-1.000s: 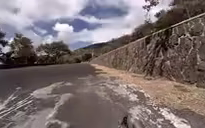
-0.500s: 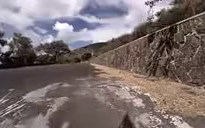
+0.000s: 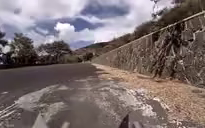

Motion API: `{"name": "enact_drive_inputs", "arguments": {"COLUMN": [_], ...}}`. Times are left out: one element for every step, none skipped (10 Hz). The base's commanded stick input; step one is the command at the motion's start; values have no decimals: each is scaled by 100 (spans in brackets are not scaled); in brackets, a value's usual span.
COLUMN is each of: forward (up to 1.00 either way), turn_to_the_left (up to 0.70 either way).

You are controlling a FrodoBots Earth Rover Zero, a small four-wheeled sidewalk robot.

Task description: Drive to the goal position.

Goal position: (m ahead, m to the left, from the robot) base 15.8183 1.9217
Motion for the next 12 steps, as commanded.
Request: {"name": "enact_drive_inputs", "arguments": {"forward": [50, 50, 50, 50, 50, 50, 50, 50, 50, 50, 50, 50], "turn_to_the_left": [0, 0, 0, 0, 0, 0, 0, 12, 17, 22, 21, 13]}}
